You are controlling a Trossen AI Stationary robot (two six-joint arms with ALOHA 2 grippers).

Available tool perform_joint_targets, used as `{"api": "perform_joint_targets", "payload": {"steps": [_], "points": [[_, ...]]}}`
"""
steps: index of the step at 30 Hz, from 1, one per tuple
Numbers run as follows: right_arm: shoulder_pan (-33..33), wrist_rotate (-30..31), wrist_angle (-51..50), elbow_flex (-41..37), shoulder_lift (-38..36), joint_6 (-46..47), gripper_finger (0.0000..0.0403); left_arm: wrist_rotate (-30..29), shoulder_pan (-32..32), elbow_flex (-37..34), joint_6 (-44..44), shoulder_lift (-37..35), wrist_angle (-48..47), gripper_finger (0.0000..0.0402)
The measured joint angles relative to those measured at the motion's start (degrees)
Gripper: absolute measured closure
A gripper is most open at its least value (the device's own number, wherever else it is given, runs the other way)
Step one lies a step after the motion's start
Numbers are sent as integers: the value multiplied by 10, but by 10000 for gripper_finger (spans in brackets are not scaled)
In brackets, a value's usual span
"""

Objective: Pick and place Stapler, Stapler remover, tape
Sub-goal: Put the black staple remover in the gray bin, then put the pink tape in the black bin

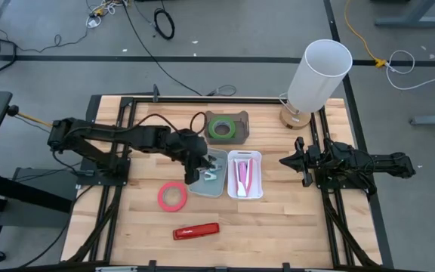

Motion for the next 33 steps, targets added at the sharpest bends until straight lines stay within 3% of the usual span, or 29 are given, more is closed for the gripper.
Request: {"api": "perform_joint_targets", "payload": {"steps": [16, 25, 33], "points": [[0, 0, 0, 0, 0, 0, 399, 114, 0, 0, 0, 94, -1, 394], [0, 0, 0, 0, 0, 0, 399, 131, -9, -1, 0, 127, -6, 392], [0, 0, 0, 0, 0, 0, 399, 99, -24, -1, -6, 126, -8, 322]]}}
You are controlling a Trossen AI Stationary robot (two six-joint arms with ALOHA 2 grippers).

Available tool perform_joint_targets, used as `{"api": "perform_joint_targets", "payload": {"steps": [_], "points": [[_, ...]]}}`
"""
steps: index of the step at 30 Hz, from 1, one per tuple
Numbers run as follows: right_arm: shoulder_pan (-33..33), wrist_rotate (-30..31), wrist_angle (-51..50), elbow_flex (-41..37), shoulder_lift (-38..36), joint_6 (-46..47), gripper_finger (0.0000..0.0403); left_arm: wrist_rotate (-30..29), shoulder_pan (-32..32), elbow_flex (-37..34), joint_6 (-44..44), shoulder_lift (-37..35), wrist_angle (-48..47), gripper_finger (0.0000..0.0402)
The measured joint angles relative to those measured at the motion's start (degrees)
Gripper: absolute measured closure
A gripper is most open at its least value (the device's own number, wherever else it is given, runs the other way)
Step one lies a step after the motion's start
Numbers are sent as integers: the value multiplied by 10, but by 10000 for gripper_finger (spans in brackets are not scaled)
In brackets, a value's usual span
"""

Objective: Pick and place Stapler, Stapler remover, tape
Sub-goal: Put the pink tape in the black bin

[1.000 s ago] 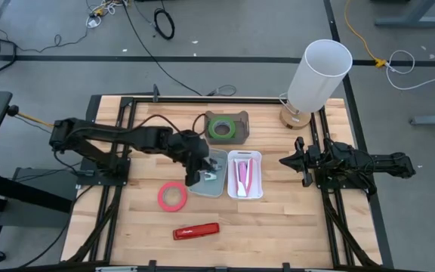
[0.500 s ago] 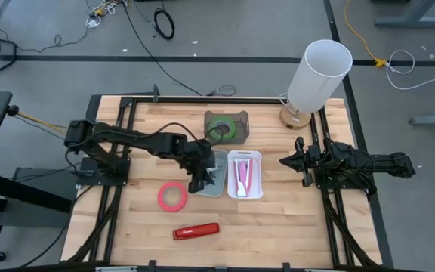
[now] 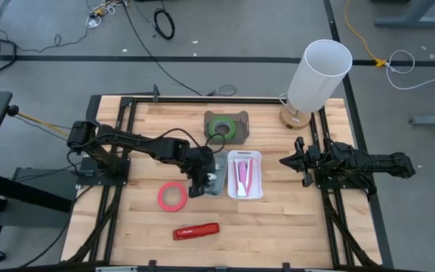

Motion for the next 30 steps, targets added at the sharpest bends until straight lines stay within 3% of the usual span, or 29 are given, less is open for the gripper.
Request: {"api": "perform_joint_targets", "payload": {"steps": [7, 12, 15, 20, 30], "points": [[0, 0, 0, 0, 0, 0, 399, -34, -2, 1, -13, -11, -30, 228], [0, 0, 0, 0, 0, 0, 399, -34, -2, 27, -10, -32, -143, 186], [0, 0, 0, 0, 0, 0, 399, -38, -3, 30, -22, -53, -205, 178], [0, 0, 0, 0, 0, 0, 399, -105, -23, 28, -77, -80, -274, 185], [0, 0, 0, 0, 0, 0, 399, -113, -31, -89, -153, -86, -225, 195]]}}
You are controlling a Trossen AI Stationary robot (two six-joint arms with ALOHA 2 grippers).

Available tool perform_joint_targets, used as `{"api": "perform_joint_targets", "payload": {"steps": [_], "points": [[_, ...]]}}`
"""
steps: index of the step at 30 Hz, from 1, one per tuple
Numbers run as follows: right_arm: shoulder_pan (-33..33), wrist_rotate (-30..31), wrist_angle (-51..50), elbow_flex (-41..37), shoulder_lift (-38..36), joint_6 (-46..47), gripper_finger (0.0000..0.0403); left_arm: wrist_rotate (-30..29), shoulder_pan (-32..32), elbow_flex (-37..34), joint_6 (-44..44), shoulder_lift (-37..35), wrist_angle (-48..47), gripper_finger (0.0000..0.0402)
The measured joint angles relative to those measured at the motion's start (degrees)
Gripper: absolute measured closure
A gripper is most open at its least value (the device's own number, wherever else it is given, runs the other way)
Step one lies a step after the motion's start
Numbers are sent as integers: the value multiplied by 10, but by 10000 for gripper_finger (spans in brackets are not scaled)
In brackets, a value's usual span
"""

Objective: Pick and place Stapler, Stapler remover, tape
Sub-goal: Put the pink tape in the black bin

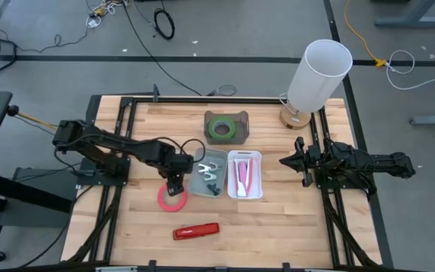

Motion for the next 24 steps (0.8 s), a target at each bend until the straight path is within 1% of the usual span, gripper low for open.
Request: {"api": "perform_joint_targets", "payload": {"steps": [6, 14, 17, 24], "points": [[0, 0, 0, 0, 0, 0, 399, 1, -3, -65, -26, 0, 36, 195], [0, 0, 0, 0, 0, 0, 399, 1, -8, -107, -36, 0, 74, 193], [0, 0, 0, 0, 0, 0, 399, -2, -13, -112, -42, 0, 75, 176], [0, 0, 0, 0, 0, 0, 399, -4, -16, -112, -42, 0, 77, 113]]}}
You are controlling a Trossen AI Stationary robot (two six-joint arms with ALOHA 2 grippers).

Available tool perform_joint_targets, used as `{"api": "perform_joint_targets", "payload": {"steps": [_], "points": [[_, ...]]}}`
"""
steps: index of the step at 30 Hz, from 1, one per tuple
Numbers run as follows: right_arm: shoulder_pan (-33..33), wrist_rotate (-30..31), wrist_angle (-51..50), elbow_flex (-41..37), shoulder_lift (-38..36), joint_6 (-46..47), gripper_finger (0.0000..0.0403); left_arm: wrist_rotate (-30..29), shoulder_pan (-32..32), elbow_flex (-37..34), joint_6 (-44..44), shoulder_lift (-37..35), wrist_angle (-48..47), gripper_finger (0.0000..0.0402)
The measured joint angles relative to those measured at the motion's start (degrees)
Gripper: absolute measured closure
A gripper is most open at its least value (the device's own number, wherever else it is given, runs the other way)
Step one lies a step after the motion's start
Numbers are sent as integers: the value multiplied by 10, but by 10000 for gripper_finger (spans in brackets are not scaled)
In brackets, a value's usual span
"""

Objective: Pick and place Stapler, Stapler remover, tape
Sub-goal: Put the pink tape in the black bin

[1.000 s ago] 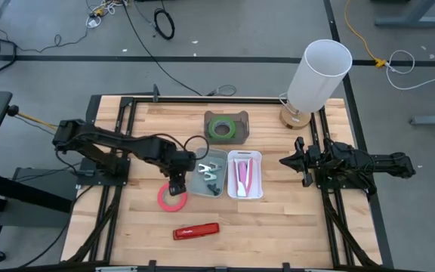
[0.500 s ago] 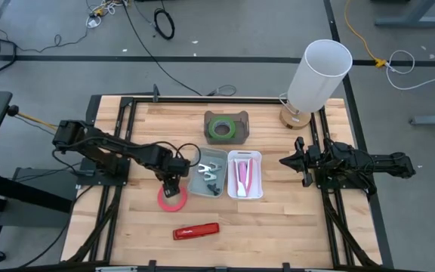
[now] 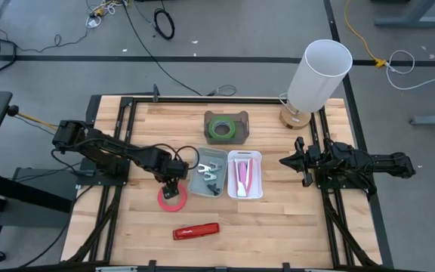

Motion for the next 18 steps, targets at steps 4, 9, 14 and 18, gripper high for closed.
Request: {"api": "perform_joint_targets", "payload": {"steps": [4, 9, 14, 18], "points": [[0, 0, 0, 0, 0, 0, 399, 1, 0, 0, 3, 0, 0, 100], [0, 0, 0, 0, 0, 0, 399, 8, 0, -6, 5, 2, 15, 99], [0, 0, 0, 0, 0, 0, 399, 20, 0, -28, 4, 2, 34, 99], [0, 0, 0, 0, 0, 0, 399, 21, 0, -46, 2, 2, 42, 99]]}}
